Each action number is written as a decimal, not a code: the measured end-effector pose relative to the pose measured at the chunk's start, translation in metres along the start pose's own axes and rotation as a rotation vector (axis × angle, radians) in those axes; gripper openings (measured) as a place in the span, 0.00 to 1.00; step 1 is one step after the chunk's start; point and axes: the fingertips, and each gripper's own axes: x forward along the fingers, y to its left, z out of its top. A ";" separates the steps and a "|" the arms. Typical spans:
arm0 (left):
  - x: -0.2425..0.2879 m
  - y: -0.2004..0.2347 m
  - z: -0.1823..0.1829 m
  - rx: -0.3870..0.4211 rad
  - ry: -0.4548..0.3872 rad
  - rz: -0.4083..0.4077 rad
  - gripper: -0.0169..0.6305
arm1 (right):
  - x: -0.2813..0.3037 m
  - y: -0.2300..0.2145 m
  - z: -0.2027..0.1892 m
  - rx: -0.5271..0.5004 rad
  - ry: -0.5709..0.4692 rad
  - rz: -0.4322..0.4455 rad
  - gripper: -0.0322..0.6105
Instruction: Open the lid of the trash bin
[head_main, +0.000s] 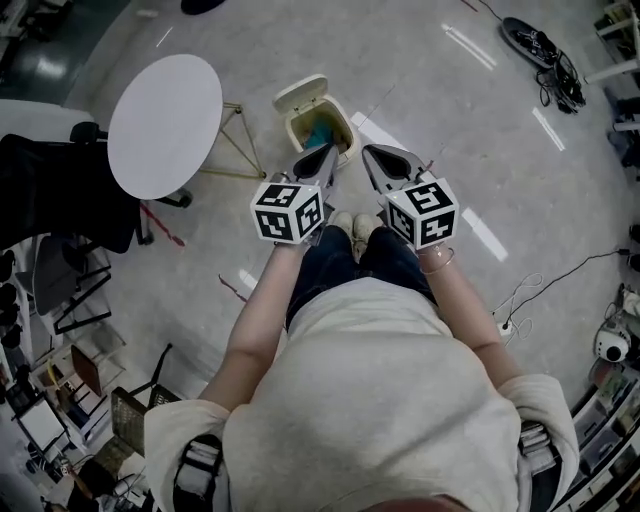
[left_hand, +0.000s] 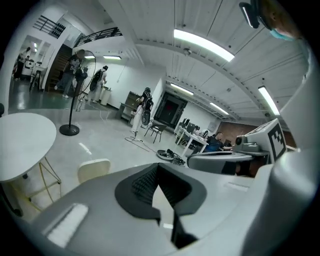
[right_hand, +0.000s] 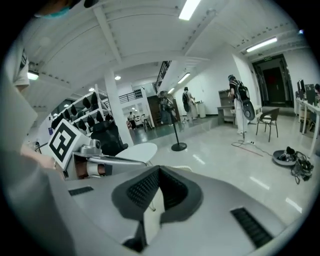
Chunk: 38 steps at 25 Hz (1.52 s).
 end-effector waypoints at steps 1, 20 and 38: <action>-0.003 -0.003 0.003 0.016 -0.008 0.003 0.04 | -0.003 0.002 0.004 -0.008 -0.013 0.004 0.06; -0.025 -0.022 0.013 0.090 -0.050 0.052 0.04 | -0.023 0.016 0.031 -0.100 -0.098 0.021 0.06; -0.031 -0.018 0.008 0.104 -0.062 0.084 0.04 | -0.018 0.028 0.027 -0.095 -0.079 0.053 0.06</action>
